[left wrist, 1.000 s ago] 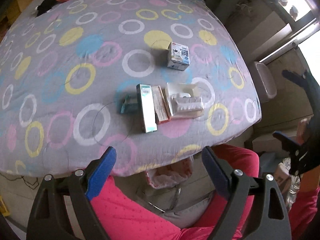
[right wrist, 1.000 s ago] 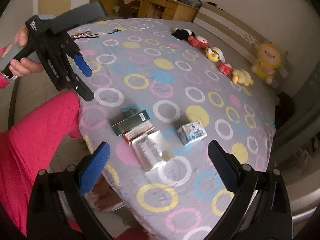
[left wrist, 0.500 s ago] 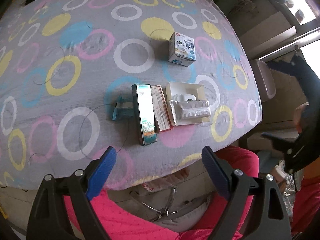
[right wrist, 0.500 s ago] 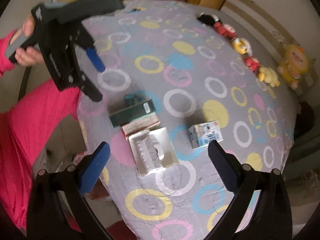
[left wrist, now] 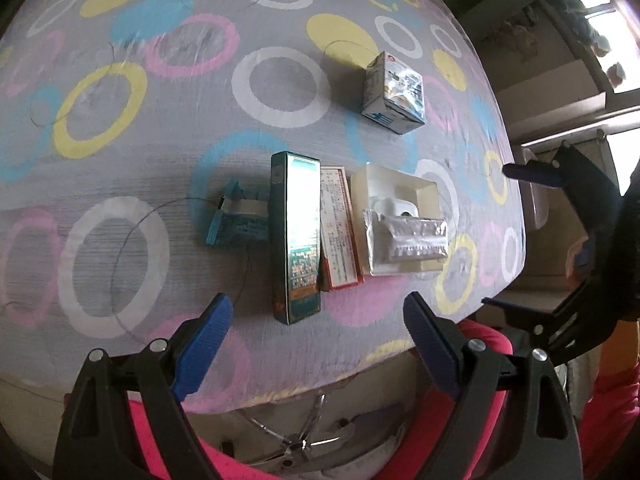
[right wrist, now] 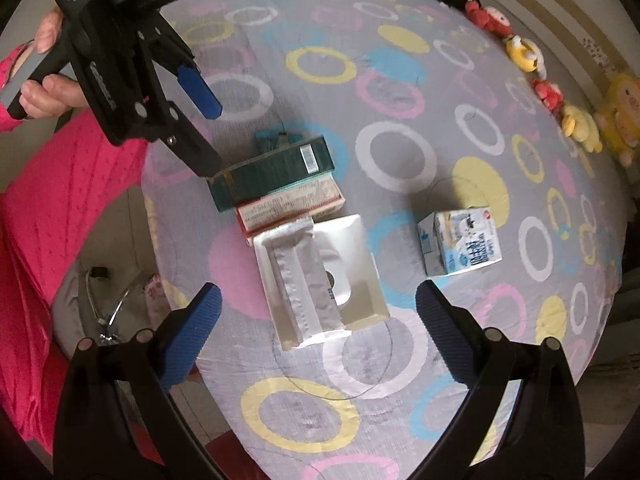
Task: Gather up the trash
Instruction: 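Move both tools back up over the remaining items on the bed, then grasp the green box with the left gripper while the right gripper grasps the white wrapper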
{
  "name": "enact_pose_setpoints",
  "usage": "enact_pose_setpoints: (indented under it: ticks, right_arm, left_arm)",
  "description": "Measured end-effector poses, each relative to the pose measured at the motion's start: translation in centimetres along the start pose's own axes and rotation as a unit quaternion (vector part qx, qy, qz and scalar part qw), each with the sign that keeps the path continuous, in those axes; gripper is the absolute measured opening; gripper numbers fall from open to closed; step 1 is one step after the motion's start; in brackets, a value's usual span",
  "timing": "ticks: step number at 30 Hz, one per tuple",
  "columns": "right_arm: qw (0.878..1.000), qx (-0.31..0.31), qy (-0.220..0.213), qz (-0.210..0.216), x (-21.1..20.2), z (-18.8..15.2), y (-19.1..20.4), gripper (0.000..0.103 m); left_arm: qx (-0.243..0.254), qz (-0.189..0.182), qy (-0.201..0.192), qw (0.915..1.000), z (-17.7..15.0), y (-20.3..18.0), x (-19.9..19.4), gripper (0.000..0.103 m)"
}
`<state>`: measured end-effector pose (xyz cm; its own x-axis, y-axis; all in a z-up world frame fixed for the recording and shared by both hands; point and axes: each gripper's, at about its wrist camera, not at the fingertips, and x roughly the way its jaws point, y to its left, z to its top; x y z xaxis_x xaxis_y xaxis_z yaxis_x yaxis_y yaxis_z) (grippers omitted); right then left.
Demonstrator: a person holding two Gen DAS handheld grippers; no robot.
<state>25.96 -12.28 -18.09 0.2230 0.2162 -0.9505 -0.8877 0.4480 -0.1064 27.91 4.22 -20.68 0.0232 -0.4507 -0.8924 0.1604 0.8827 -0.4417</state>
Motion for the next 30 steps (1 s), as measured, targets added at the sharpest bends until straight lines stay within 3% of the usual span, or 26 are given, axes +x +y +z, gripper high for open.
enact_pose_setpoints:
  ticks: [3,13,21,24,30]
  right_arm:
    - [1.000,-0.005,0.012,0.001,1.3,-0.2,-0.2,0.088]
    - [0.999,-0.021,0.049,0.011,5.0,-0.5,-0.5,0.088]
    - [0.998,-0.018,0.054,0.019,6.5,-0.3,-1.1,0.087]
    - [0.998,-0.017,0.057,0.023,6.8,-0.3,-1.4,0.076]
    - [0.997,-0.018,0.063,0.028,7.5,-0.5,-1.6,0.076]
  left_arm:
    - [-0.010,-0.011,0.006,0.9999,0.2,0.6,0.9,0.085]
    - [-0.046,-0.047,0.003,0.9978,0.4,2.6,3.1,0.083]
    - [-0.066,-0.078,0.001,0.9947,0.2,3.6,4.1,0.075]
    - [-0.071,-0.095,0.001,0.9929,0.2,3.7,4.6,0.070]
    - [-0.076,-0.123,-0.005,0.9895,0.3,3.7,4.7,0.058]
